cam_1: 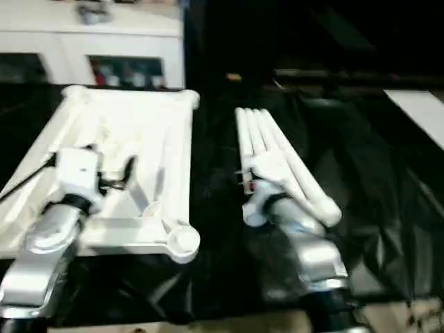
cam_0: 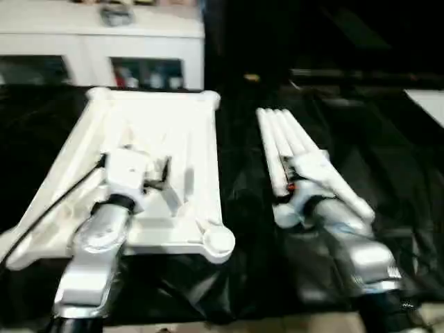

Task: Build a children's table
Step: Move to table

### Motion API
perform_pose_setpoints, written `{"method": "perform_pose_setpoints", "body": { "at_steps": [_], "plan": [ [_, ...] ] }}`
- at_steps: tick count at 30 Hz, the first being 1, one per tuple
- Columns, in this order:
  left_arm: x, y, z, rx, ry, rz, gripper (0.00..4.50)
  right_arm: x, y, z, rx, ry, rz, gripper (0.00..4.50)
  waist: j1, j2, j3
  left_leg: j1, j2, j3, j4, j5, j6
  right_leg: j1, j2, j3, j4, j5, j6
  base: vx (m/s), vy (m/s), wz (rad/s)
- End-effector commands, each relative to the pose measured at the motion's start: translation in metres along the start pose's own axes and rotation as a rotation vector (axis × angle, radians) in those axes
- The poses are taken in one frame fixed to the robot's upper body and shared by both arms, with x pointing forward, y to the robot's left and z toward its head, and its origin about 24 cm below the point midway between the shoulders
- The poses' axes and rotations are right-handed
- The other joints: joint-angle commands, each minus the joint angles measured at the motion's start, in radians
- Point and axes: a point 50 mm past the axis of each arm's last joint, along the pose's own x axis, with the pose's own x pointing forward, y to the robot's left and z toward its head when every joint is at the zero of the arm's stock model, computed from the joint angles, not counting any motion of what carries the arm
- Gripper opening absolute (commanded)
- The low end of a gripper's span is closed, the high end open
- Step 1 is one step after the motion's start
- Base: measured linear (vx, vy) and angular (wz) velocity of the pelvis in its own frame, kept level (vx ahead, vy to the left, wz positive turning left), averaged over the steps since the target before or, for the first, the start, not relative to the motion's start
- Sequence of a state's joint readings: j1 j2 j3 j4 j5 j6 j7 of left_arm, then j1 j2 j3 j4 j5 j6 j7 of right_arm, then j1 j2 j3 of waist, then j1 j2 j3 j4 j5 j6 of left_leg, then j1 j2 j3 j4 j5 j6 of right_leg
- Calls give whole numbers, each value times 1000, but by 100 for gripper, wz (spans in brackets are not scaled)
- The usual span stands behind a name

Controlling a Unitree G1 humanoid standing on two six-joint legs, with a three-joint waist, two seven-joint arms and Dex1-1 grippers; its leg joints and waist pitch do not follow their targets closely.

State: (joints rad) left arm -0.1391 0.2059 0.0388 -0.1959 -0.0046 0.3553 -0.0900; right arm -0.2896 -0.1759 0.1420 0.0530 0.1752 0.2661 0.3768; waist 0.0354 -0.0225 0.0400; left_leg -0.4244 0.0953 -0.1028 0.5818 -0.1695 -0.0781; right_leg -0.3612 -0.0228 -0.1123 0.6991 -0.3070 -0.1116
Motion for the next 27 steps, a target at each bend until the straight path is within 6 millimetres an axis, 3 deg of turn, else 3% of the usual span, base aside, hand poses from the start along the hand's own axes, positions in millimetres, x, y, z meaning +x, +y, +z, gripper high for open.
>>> {"method": "perform_pose_setpoints", "body": {
  "at_steps": [1,2,3,4,5,6,7,8,9,10,11,12,13,14,15,16,17,18,19,20,21,22,26,27],
  "plan": [
    [-3,-4,-1,-14,11,-31,450,1,4,-1,-36,0,52,425,33,-22,-48,-15,-1,135,128,-159,64,55,-234,63,-231,-370,-84,-47,-155,52],
    [-4,-5,-1,-2,7,-34,450,0,5,-1,-38,1,64,425,46,-29,-36,-51,29,161,128,-81,73,65,-256,43,-220,-293,90,-12,-132,42],
    [-4,-5,-1,-2,7,-34,450,0,5,-1,-38,1,64,425,61,-23,-35,-48,44,163,129,-86,91,67,-285,48,-220,-240,140,4,-113,46],
    [-5,-5,-1,13,2,-33,450,0,6,-3,-32,5,66,425,69,-22,-45,-63,69,158,149,-144,127,97,-340,74,-204,-88,168,4,-113,46],
    [-5,-5,0,26,-2,-29,450,-1,5,-4,-24,13,58,425,74,-13,-50,-80,91,144,172,-184,135,127,-388,85,-198,107,140,16,-71,50],
    [-5,-2,1,81,-19,-1,450,-2,2,-8,6,32,37,425,80,3,-57,-36,102,136,167,-201,69,93,-364,140,-190,249,61,17,-8,45],
    [-5,-2,1,81,-19,-1,450,-2,2,-8,6,32,37,425,90,-7,-51,-28,116,134,139,-196,49,94,-329,126,-179,277,-32,17,-8,45],
    [-4,-1,2,95,-19,3,450,-3,1,-9,6,40,30,425,91,14,-54,-3,124,153,24,-45,53,111,-189,38,-128,346,-144,19,36,23],
    [-4,-1,2,97,-19,3,450,-3,1,-9,8,40,27,425,82,34,-66,45,146,154,-11,98,85,87,-111,-1,-98,355,-117,25,75,23],
    [-3,0,2,89,-15,-5,450,-5,-2,-11,18,44,8,425,60,56,-81,158,267,97,6,373,252,-42,-88,20,-27,225,-31,25,75,23],
    [-3,0,3,74,-10,-36,450,-7,-3,-11,24,45,-6,425,61,58,-78,147,275,102,11,473,252,-48,-107,45,-30,205,-19,16,90,32],
    [-2,0,3,78,-11,-48,450,-8,-4,-12,25,46,-8,425,64,55,-58,97,242,144,-18,342,176,-28,-94,60,-39,186,-37,-14,54,19],
    [-2,-1,3,86,-13,-75,450,-9,-5,-12,30,47,-15,425,60,53,-59,101,234,151,-24,253,158,-25,-87,58,-44,168,-54,-14,54,19],
    [-4,-8,3,95,-12,-200,450,-12,-8,-12,32,49,-18,425,58,45,-55,87,185,189,-5,120,142,-10,-102,73,-82,186,-95,0,0,0],
    [-4,-8,3,95,-12,-200,450,-12,-8,-12,32,49,-18,425,61,34,-53,72,153,210,-2,66,124,6,-113,83,-96,195,-118,-64,-17,0],
    [-5,-12,3,99,-12,-280,450,-13,-10,-12,32,51,-17,425,74,22,-53,51,124,232,-10,-10,74,31,-126,96,-105,178,-113,-64,-17,0],
    [-6,-16,3,113,-13,-356,450,-14,-12,-11,23,48,-7,425,77,13,-43,51,125,238,-26,-113,37,34,-135,107,-123,65,-76,-95,-31,-5],
    [-6,-18,3,120,-16,-390,450,-15,-13,-10,20,48,3,425,77,15,-39,55,127,238,-35,-164,20,32,-134,105,-132,-21,-56,-85,-37,-6],
    [-8,-22,3,142,-24,-482,450,-17,-15,-7,12,45,35,425,75,16,-33,61,126,240,-45,-247,-3,28,-129,109,-148,-171,-15,-85,-37,-6],
    [-12,-28,4,173,-46,-634,450,-20,-18,0,-25,44,109,425,72,17,-30,64,130,238,-57,-300,-20,22,-122,109,-152,-268,14,-73,-29,-10],
    [-12,-29,4,170,-44,-662,450,-21,-19,1,-37,48,127,425,71,16,-29,65,130,238,-59,-313,-20,21,-122,110,-159,-300,27,-69,-16,-7],
    [-13,-30,4,165,-42,-705,450,-23,-21,2,-54,54,153,425,68,19,-31,72,132,239,-60,-316,-22,17,-120,111,-161,-302,31,-69,-16,-7],
    [-18,-34,-4,168,58,-942,450,-36,-29,8,-166,122,305,425,55,18,-37,65,131,248,-57,-214,2,22,-112,111,-150,-146,-9,0,0,0],
    [-18,-33,-5,170,62,-948,450,-37,-29,8,-169,124,310,425,51,17,-35,62,129,248,-58,-212,5,23,-110,109,-151,-143,-12,0,0,0]
  ]
}}
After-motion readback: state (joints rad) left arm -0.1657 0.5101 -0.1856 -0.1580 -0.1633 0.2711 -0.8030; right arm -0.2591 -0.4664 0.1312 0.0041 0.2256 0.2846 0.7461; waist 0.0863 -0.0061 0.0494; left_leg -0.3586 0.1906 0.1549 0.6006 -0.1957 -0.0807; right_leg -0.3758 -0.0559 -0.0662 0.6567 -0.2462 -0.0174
